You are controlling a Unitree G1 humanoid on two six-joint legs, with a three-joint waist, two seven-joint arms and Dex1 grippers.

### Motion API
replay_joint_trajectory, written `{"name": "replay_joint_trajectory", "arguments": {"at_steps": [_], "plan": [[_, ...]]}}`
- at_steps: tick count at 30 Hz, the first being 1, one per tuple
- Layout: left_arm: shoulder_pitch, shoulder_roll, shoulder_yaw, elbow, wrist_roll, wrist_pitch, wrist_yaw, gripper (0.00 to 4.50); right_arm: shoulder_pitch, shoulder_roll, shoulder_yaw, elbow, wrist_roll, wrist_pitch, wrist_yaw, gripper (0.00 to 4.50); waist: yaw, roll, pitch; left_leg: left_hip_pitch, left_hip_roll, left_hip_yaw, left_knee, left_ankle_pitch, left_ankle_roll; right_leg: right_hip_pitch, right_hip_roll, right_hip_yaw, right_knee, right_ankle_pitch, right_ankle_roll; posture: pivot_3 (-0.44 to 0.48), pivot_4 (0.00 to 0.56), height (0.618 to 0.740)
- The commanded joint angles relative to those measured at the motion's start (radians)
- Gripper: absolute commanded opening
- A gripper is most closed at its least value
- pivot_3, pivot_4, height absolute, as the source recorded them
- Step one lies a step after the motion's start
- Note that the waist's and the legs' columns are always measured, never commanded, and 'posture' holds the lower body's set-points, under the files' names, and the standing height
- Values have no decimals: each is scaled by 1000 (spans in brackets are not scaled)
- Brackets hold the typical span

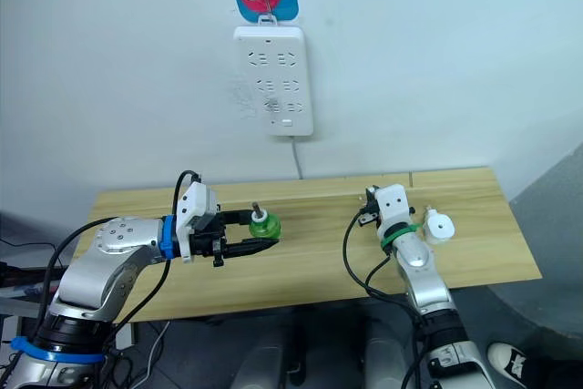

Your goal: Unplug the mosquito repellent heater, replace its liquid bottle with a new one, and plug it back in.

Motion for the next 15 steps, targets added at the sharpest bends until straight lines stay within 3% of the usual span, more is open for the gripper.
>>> {"name": "replay_joint_trajectory", "arguments": {"at_steps": [1,15], "plan": [[14,23,33,-64,-34,13,-10,2218,-25,6,-34,61,-5,-48,-32,271,0,0,6,0,0,0,0,0,0,0,0,0,0,0,0,-48,330,740],[20,81,60,-121,-80,83,-20,2218,-141,45,-65,329,-11,-192,-57,271,-5,0,37,0,0,1,-5,1,-2,-2,0,0,0,0,1,-27,363,740]]}}
